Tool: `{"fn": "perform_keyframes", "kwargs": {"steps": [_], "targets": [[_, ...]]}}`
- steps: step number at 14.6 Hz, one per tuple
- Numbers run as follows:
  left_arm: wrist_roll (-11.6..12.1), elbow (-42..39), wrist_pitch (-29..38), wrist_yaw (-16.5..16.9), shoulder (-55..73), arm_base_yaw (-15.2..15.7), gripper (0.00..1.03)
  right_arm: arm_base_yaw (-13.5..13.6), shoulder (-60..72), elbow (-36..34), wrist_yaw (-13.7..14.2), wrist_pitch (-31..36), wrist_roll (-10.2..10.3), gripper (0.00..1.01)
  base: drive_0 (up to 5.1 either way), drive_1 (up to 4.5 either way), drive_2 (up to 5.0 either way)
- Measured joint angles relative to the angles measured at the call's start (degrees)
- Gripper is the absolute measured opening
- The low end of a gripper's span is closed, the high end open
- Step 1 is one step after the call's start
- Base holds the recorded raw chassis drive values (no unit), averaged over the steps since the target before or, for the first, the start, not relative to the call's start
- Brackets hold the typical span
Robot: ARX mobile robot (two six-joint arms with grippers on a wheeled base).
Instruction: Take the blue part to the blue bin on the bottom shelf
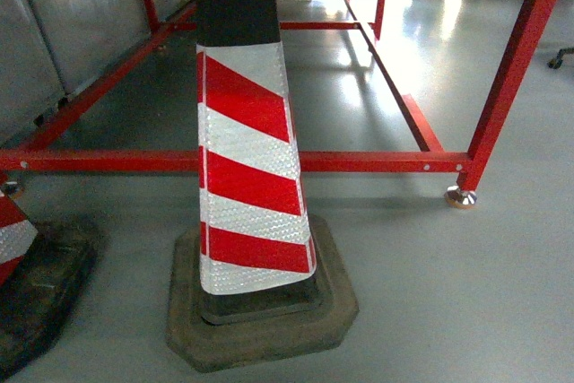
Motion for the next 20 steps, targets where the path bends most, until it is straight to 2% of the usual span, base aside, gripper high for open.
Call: {"fn": "perform_keyframes", "kwargs": {"steps": [20], "targets": [[0.0,0.0,0.0,0.0,0.0,0.0,0.98,0.0,0.0,0.0,0.0,-0.1,0.0,0.98,0.0,0.00,0.0]]}}
